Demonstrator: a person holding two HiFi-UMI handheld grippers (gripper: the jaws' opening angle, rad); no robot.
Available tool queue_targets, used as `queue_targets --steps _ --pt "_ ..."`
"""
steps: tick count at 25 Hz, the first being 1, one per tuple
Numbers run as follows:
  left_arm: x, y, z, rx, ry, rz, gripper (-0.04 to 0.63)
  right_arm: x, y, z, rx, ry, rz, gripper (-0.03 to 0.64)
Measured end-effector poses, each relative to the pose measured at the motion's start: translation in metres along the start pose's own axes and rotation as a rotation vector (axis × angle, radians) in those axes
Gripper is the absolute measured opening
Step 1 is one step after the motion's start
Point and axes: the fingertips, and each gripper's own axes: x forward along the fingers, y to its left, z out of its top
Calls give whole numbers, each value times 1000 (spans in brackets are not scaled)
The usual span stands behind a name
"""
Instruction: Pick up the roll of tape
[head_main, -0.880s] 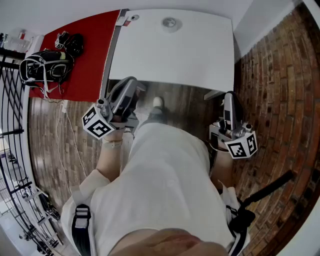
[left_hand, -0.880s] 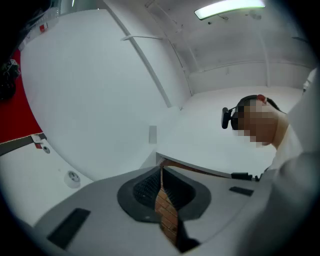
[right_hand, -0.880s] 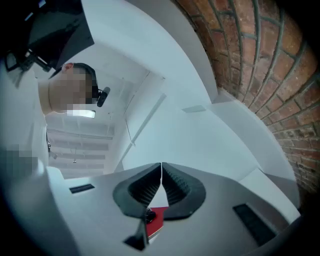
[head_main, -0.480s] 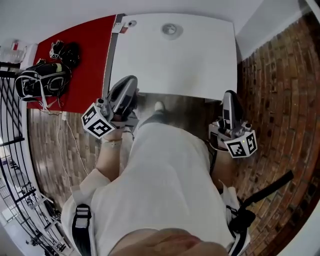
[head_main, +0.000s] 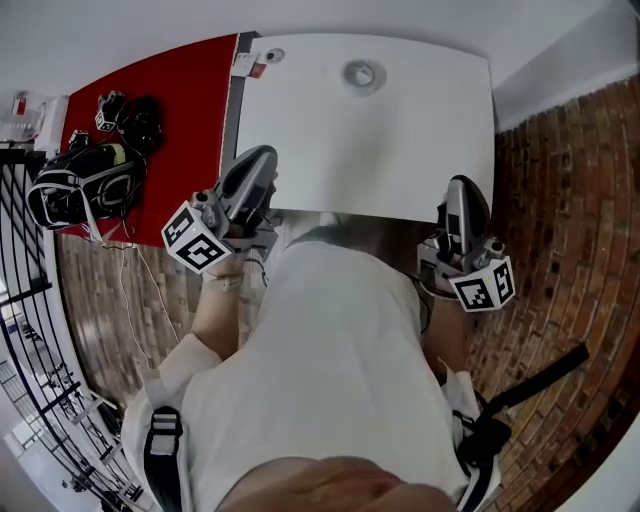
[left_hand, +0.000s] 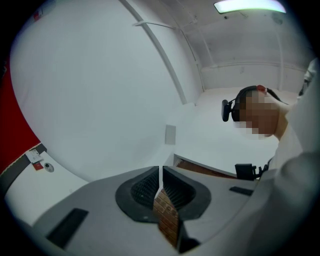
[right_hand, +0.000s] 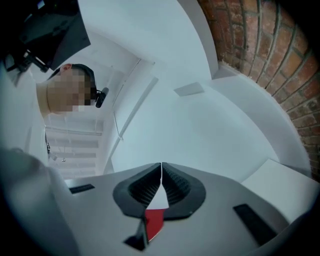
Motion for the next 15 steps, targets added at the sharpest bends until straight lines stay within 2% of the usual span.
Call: queue_targets --steps 8,15 --pt "9 77 30 -11 41 -1 11 65 -7 -31 -3 12 -40 23" --pt "24 120 40 -9 103 -16 11 96 -14 -50 9 5 -99 23"
